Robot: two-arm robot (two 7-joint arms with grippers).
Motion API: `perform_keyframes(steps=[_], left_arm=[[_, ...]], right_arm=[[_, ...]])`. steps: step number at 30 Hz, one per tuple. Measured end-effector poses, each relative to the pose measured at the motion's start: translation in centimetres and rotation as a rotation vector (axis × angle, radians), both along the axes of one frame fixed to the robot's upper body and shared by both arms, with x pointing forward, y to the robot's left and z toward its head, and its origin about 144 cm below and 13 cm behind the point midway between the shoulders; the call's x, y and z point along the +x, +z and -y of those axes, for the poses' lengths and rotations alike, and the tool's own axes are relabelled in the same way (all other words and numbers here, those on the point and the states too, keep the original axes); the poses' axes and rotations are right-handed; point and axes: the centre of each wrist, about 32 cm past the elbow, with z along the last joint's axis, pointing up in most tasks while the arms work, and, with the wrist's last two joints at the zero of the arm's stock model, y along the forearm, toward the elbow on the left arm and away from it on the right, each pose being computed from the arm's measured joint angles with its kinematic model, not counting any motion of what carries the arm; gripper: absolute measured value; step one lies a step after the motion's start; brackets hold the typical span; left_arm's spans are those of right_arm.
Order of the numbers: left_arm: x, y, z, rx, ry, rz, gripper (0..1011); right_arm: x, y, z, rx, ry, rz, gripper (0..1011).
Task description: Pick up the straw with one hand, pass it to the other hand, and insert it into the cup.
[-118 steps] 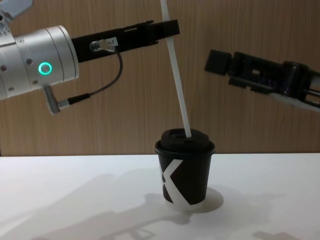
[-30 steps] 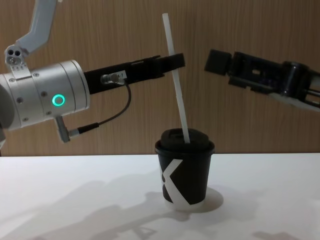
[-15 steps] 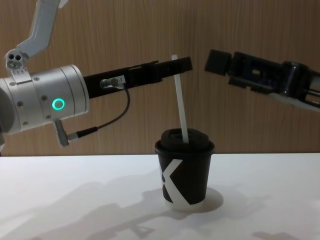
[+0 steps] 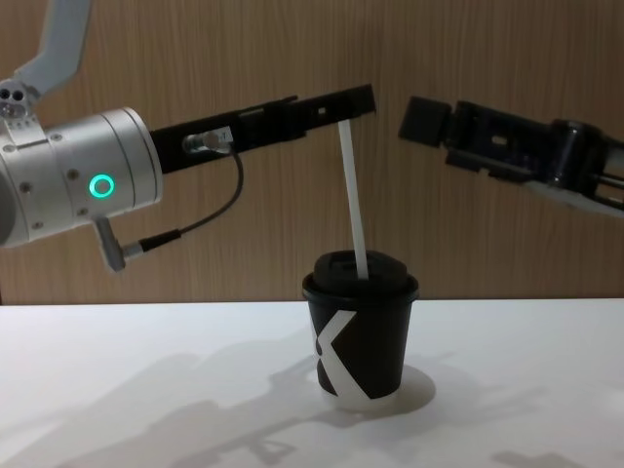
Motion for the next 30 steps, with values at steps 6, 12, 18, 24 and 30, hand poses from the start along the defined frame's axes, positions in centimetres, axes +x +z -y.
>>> perform_keyframes(steps=[6,12,18,24,30], left_arm=[[-0.3,0.5,-0.2,-0.016,0.006,0.018,1003],[-0.7,0.9,-0.2,-0.028,0.011,0.035,1003],[-1.0,1.2,-0.2,-0.035,0.015,0.045,1003],[-1.2,1.4,-0.2,-0.041,0.017,0.053,1003],[-1.3,1.6,-0.2,-0.044,0.019,0.057,1003]], right_arm=[[0.0,0.0,0.0,0.000,0.000,0.000,1001],[0.0,0.0,0.0,0.000,0.000,0.000,1001],[0.0,0.0,0.0,0.000,0.000,0.000,1001],[0.0,0.0,0.0,0.000,0.000,0.000,1001],[0.0,0.0,0.0,0.000,0.000,0.000,1001]])
